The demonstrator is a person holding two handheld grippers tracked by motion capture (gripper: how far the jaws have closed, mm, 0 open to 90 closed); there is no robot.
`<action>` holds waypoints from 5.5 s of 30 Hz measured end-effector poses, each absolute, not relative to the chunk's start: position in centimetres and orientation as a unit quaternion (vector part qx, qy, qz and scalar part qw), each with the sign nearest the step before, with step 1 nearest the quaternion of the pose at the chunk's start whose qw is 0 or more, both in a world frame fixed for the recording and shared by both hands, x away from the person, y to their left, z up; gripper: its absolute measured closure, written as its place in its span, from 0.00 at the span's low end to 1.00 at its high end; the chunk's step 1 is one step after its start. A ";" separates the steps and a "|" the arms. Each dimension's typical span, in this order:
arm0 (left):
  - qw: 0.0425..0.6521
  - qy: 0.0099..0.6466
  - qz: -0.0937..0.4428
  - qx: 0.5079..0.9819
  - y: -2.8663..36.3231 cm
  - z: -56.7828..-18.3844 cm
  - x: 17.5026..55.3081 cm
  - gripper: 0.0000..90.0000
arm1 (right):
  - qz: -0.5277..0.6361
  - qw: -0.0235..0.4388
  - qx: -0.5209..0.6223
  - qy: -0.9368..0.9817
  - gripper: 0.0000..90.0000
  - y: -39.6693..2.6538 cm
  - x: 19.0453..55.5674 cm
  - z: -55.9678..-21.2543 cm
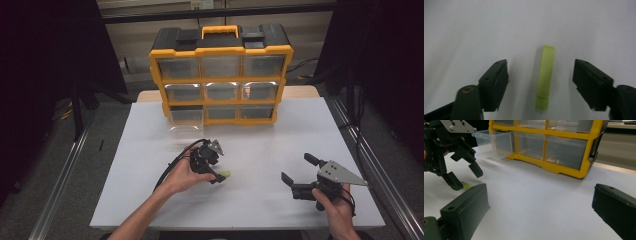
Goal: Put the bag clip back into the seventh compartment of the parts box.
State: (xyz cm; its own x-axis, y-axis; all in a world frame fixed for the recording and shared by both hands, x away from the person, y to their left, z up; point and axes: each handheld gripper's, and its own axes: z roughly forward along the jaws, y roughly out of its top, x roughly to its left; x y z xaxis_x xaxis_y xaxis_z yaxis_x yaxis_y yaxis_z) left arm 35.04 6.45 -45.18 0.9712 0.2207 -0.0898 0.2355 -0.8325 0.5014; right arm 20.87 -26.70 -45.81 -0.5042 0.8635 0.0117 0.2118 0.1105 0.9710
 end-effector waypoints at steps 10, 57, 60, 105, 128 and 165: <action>0.256 0.105 -0.014 0.961 5.8 -45.9 34.8 0.62 | 0.538 0.301 0.394 0.682 0.00 -26.7 20.8 -45.8; 0.312 0.140 0.000 0.940 7.4 -45.4 35.2 0.87 | 0.538 0.302 0.398 0.679 0.00 -26.8 20.8 -45.8; 0.322 0.143 0.005 0.936 7.7 -45.3 35.2 0.87 | 0.538 0.302 0.398 0.679 0.00 -26.9 20.7 -45.8; 0.477 0.162 0.037 0.863 12.4 -40.3 33.9 0.87 | 0.539 0.303 0.401 0.676 0.00 -26.9 20.7 -45.8; 0.504 0.191 0.080 0.839 16.9 -36.8 34.8 0.87 | 0.541 0.305 0.400 0.674 0.00 -27.0 20.7 -45.8; 0.476 0.213 0.115 0.846 19.5 -33.1 39.6 0.87 | 0.540 0.307 0.403 0.672 0.00 -27.1 20.9 -45.9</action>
